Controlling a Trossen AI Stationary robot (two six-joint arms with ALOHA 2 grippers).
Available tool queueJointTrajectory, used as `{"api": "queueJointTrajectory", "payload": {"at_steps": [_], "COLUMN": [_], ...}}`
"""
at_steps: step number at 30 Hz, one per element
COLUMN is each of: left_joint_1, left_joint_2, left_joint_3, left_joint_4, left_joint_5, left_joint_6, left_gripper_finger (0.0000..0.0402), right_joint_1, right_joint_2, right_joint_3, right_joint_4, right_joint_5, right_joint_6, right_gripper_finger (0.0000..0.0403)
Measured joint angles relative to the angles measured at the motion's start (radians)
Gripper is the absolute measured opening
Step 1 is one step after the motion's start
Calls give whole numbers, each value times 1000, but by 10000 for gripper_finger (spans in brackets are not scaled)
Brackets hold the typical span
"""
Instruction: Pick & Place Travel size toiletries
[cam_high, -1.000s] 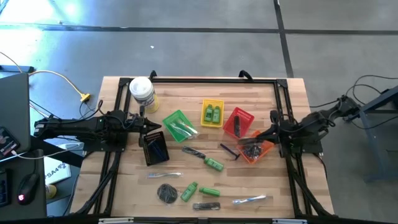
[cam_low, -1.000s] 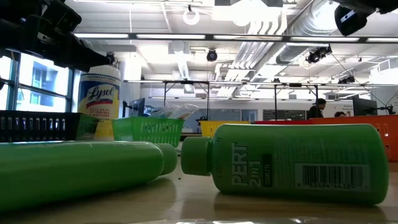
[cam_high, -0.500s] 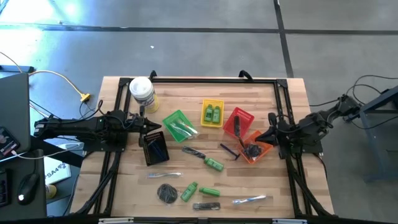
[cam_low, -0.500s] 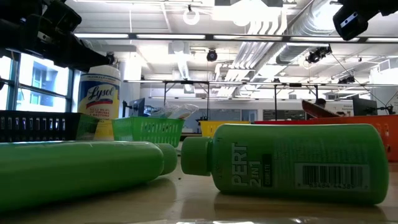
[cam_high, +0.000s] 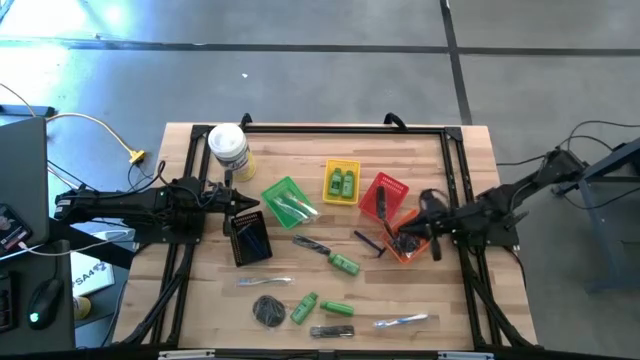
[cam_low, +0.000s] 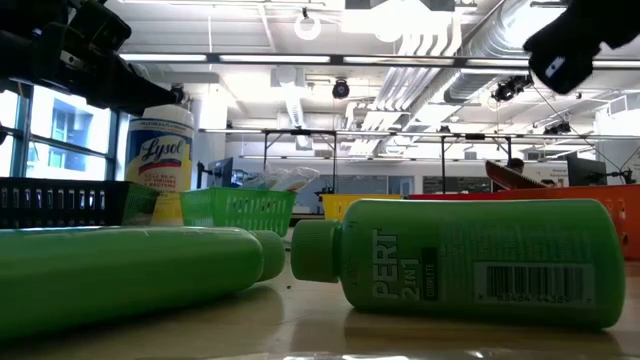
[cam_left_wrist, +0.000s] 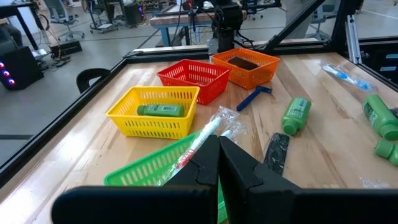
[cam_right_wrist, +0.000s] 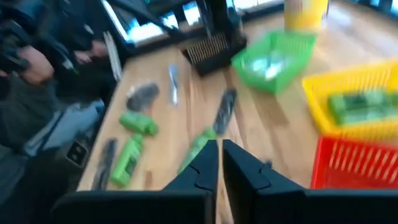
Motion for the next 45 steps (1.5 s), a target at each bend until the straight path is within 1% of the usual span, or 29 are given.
{"api": "queueJointTrajectory", "payload": {"at_steps": [2, 4, 8, 12, 15, 18, 24, 30, 36, 41, 45], "left_joint_1": [0, 0, 0, 0, 0, 0, 0, 0, 0, 0, 0], "left_joint_2": [0, 0, 0, 0, 0, 0, 0, 0, 0, 0, -1], "left_joint_3": [0, 0, 0, 0, 0, 0, 0, 0, 0, 0, 0], "left_joint_4": [0, 0, 0, 0, -1, -9, -16, -17, -17, -15, -14], "left_joint_5": [0, 0, 0, 0, 0, 0, 0, 0, 0, 0, 0], "left_joint_6": [0, -3, -9, -10, -10, -10, -10, -11, -11, -11, -13], "left_gripper_finger": [0, 0, 0, 0, 0, 0, 0, 0, 0, 0, 0], "right_joint_1": [0, 0, -18, -68, -90, -100, -137, -136, -126, -122, -131], "right_joint_2": [66, 147, 349, 557, 675, 757, 854, 876, 880, 946, 995], "right_joint_3": [10, 46, 168, 297, 371, 430, 495, 524, 524, 524, 524], "right_joint_4": [-14, -39, -237, -413, -434, -458, -597, -633, -651, -700, -703], "right_joint_5": [-2, 19, 101, 96, 61, 66, 81, 90, 47, 29, 19], "right_joint_6": [53, 107, 265, 410, 425, 443, 607, 659, 721, 763, 761], "right_gripper_finger": [35, 65, 136, 196, 223, 232, 233, 233, 233, 233, 230]}}
